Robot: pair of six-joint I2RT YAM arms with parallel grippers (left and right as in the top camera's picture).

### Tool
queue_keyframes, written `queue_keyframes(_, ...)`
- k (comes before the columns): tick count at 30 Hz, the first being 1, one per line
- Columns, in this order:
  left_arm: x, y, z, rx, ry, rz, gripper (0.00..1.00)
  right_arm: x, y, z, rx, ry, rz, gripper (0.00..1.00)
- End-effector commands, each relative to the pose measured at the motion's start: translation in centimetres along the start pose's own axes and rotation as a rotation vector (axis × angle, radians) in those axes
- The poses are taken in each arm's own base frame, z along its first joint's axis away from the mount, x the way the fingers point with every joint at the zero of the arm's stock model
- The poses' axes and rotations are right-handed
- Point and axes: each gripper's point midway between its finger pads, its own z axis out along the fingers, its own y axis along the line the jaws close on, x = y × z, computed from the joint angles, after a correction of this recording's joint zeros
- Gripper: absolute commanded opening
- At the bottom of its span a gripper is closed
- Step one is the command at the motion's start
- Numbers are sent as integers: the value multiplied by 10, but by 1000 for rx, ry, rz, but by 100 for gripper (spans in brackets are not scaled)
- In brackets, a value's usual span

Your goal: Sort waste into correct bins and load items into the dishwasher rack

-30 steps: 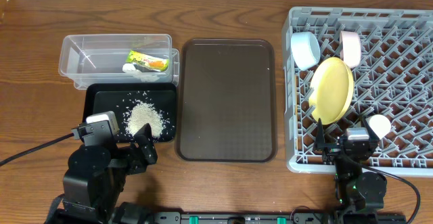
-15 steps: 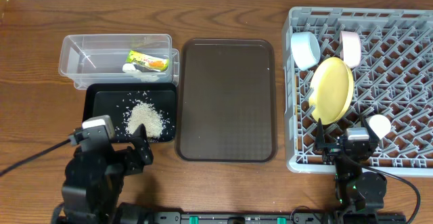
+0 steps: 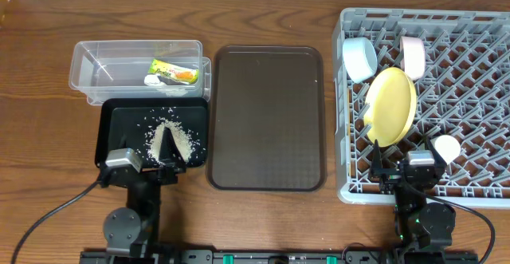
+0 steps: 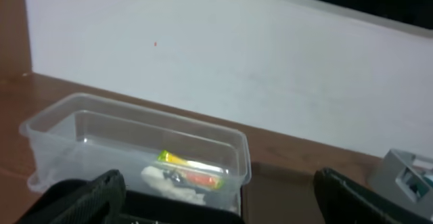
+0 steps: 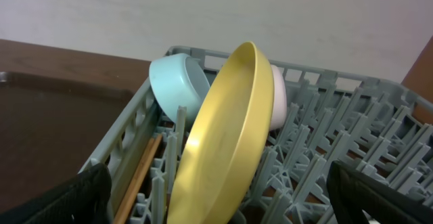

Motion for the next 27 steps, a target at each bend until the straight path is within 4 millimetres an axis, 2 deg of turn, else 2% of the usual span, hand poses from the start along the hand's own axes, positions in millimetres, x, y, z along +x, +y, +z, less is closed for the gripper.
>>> queue_keyframes(1, 17, -8, 3, 77, -15, 112, 92, 0, 4, 0, -17, -2, -15, 99)
queue_keyframes(6, 47, -2, 6, 83, 20, 145, 91, 0, 4, 0, -17, -2, -15, 99)
queue_keyframes(14, 91, 11, 2, 45, 204, 157, 92, 0, 4, 0, -17, -2, -15, 99)
queue_keyframes(27, 93, 11, 2, 44, 209, 157, 92, 0, 4, 0, -17, -1, -15, 99)
